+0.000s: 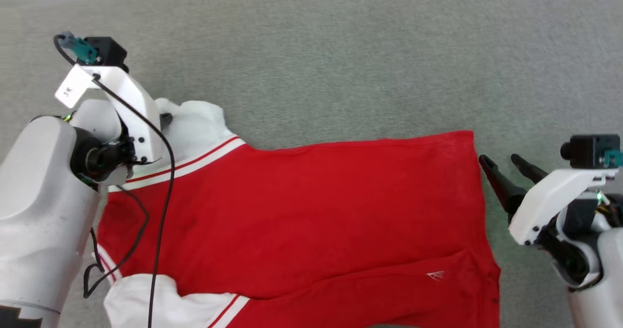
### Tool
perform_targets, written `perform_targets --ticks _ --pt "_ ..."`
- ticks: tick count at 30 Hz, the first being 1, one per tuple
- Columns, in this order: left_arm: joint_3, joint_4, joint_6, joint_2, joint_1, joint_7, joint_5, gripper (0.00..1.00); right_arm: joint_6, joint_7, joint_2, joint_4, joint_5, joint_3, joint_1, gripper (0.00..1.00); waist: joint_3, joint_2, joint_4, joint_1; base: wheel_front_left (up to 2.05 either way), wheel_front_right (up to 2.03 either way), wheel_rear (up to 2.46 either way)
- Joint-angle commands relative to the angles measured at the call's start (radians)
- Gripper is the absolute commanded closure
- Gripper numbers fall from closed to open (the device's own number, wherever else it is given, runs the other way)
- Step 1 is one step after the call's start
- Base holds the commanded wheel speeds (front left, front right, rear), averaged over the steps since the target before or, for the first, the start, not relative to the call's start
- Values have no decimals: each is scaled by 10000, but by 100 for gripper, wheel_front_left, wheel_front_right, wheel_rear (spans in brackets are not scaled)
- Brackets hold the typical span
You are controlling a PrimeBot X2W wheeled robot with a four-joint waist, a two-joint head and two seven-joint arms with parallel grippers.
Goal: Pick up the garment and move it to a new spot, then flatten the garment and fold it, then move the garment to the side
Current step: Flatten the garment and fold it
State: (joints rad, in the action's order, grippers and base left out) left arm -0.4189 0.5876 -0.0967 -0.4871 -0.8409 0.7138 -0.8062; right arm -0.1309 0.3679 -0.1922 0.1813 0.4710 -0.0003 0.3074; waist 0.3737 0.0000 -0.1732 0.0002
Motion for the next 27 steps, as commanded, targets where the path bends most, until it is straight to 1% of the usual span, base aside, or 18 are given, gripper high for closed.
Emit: perform_targets --ticks 1,4,9,10,14,15,17,18,19,23,27 --pt "-78 -217 -48 83 62 -217 92 100 4 584 -299 129 210 106 379 0 -252 0 392 -2 0 0 0" --pt "-174 -638 -74 174 3 -399 173 100 4 1498 -745 259 265 279 826 0 -285 0 703 -2 0 0 0" --pt "-303 -1371 -74 295 -61 -667 311 100 4 2693 -1212 620 122 776 1681 0 -111 0 1121 -2 0 0 0" --pt "-347 -1610 -82 364 -45 -737 295 100 4 3038 -1391 934 61 975 1969 0 -13 0 1245 -2 0 0 0" --pt "-389 -1938 -53 369 24 -817 335 100 4 3807 -1543 1726 148 1448 2336 0 149 0 1419 -2 0 0 0" --pt "-396 -2081 -55 364 103 -889 326 100 4 4518 -1607 2357 291 1900 2317 0 213 0 1483 -2 0 0 0" --pt "-399 -2126 -57 340 158 -930 308 100 4 5036 -1648 2754 368 2194 2203 0 230 0 1513 -2 0 0 0" --pt "-405 -2149 -59 342 170 -953 302 100 3 5233 -1635 2856 521 2335 2155 59 238 0 1529 -2 0 0 0" --pt "-358 -2160 -57 358 227 -1045 226 100 -9 5332 -1676 2867 791 2621 2251 100 223 0 1558 -2 0 0 0" --pt "-312 -2110 -66 336 365 -1376 257 100 4 4651 -2004 2488 876 2582 2754 100 3 0 1633 -2 0 0 0" --pt "-245 -2023 -95 311 607 -1814 260 100 6 3924 -2301 2002 916 2274 2913 100 -470 0 1718 -2 0 0 0"
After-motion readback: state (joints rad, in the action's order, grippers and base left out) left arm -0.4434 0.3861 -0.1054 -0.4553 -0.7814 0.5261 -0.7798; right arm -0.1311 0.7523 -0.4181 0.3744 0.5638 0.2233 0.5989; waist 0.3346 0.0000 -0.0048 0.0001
